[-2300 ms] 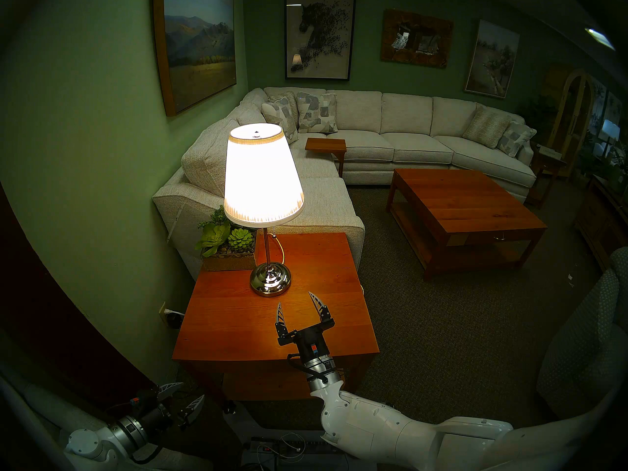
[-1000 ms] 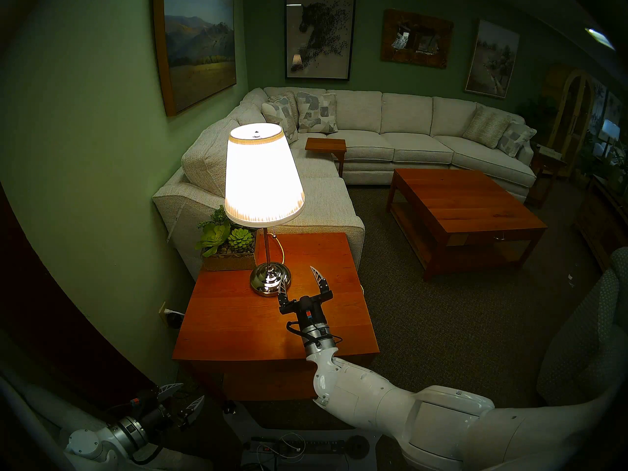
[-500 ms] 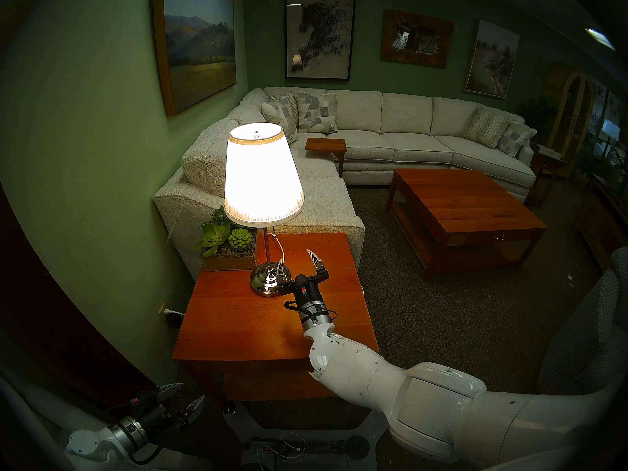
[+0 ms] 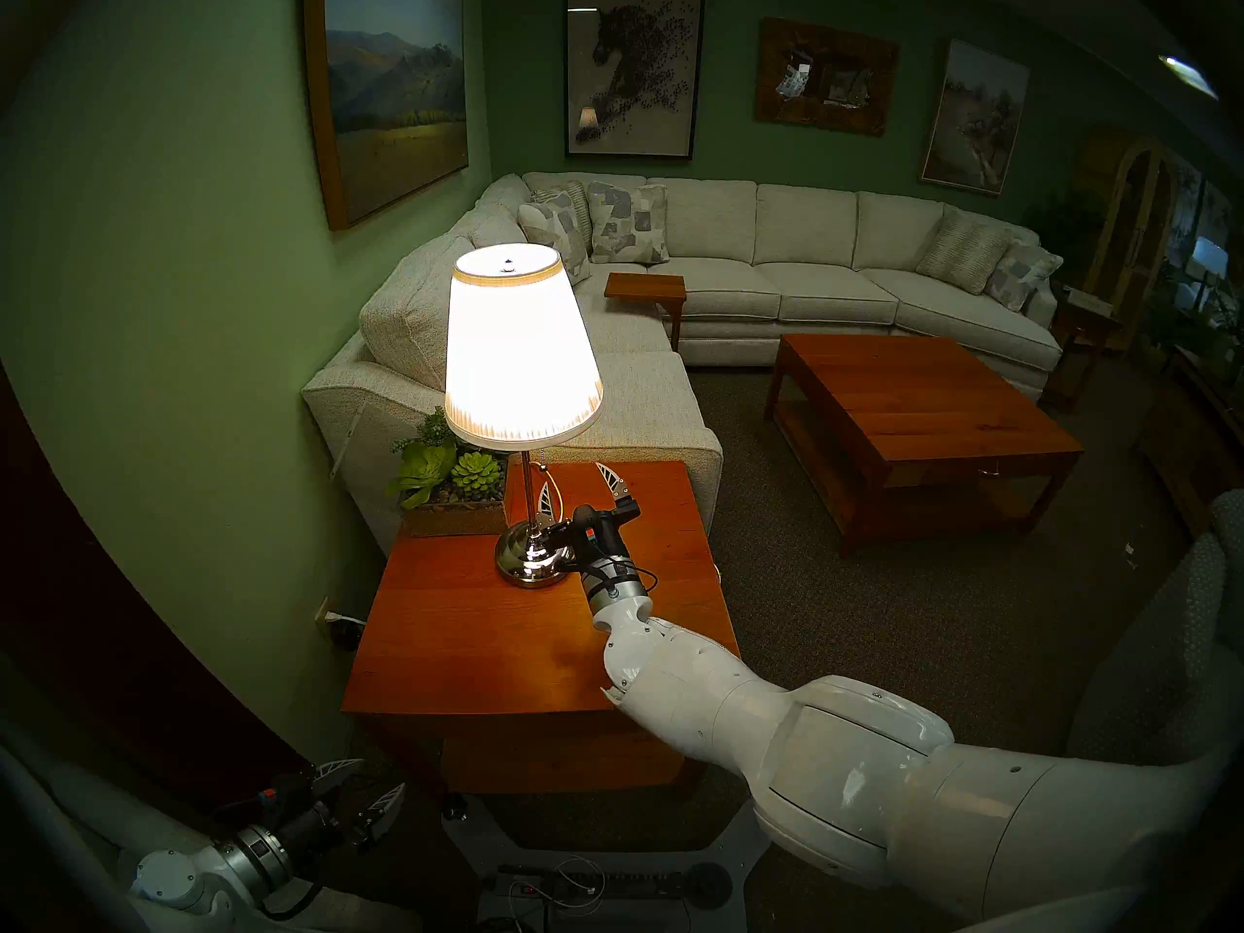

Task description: Pull on string to turn off lamp

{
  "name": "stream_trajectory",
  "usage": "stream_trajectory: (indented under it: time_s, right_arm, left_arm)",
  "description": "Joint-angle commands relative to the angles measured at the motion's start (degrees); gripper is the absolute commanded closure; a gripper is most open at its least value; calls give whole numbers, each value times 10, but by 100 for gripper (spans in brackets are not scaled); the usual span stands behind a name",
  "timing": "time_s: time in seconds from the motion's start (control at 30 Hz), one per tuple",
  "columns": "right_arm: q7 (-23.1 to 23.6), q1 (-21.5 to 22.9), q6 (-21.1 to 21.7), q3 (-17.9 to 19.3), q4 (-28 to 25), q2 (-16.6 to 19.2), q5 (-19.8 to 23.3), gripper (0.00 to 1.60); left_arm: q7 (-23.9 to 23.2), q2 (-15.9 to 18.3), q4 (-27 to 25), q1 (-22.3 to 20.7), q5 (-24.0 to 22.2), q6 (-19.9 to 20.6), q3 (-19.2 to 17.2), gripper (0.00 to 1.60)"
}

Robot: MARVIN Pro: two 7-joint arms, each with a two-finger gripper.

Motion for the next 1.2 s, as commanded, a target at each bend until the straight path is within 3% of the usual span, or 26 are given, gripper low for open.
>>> stream_trajectory:
  time_s: [0.0, 1.0, 1.13, 1.17]
  right_arm:
    - [23, 44, -13, 12, 3, -18, 13, 0]
    - [123, 80, -4, 48, 44, -45, 74, 0]
    - [133, 84, -3, 51, 48, -46, 79, 40]
    - [136, 85, -2, 52, 49, -46, 81, 58]
  left_arm:
    - [-1, 1, -7, -1, -1, -2, -3, 0]
    - [-1, 2, -6, -2, -1, -2, -2, 0]
    - [-1, 2, -6, -2, -1, -2, -2, 0]
    - [-1, 2, -6, -2, -1, -2, -2, 0]
